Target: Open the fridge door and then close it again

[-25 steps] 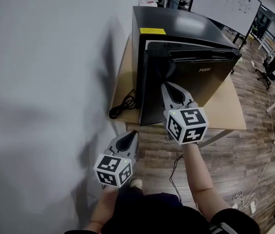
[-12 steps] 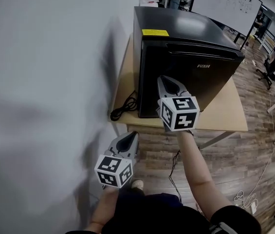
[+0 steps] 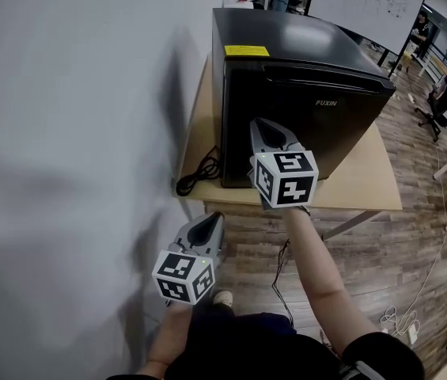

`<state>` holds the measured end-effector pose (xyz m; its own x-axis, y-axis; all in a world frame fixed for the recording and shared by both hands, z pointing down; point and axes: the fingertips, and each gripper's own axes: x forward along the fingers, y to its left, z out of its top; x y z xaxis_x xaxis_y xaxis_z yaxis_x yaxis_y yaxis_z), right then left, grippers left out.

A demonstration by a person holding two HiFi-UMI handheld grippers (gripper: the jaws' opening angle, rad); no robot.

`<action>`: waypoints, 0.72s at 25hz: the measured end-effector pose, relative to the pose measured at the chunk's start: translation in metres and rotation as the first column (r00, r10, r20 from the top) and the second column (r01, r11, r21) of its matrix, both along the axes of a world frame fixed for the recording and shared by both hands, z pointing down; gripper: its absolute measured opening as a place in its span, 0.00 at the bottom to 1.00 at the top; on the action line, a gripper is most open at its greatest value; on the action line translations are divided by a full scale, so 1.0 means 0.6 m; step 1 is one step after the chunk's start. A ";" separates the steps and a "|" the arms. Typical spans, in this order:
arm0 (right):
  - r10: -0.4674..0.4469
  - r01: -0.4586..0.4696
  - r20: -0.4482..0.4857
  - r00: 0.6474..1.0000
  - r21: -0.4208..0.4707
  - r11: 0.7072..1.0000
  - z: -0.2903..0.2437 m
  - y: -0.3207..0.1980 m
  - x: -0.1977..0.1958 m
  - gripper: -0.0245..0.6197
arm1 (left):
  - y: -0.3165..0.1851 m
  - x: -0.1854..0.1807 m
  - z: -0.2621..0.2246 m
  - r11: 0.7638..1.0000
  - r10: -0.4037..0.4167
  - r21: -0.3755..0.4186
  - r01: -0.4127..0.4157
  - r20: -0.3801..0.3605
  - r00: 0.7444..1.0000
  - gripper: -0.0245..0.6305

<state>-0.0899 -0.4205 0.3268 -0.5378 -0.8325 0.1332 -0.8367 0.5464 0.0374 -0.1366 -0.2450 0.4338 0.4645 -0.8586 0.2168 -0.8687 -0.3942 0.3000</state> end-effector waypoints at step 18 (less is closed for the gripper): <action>-0.027 0.038 0.121 0.992 -0.082 0.996 0.012 0.090 0.140 0.02 | 0.032 0.064 0.002 0.998 0.059 -0.011 -0.058 0.003 0.998 0.06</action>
<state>-0.0058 -0.3668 0.3342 -0.5806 -0.8029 0.1353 -0.8141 0.5703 -0.1092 -0.0980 -0.2256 0.4347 0.5131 -0.8277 0.2275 -0.8453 -0.4412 0.3012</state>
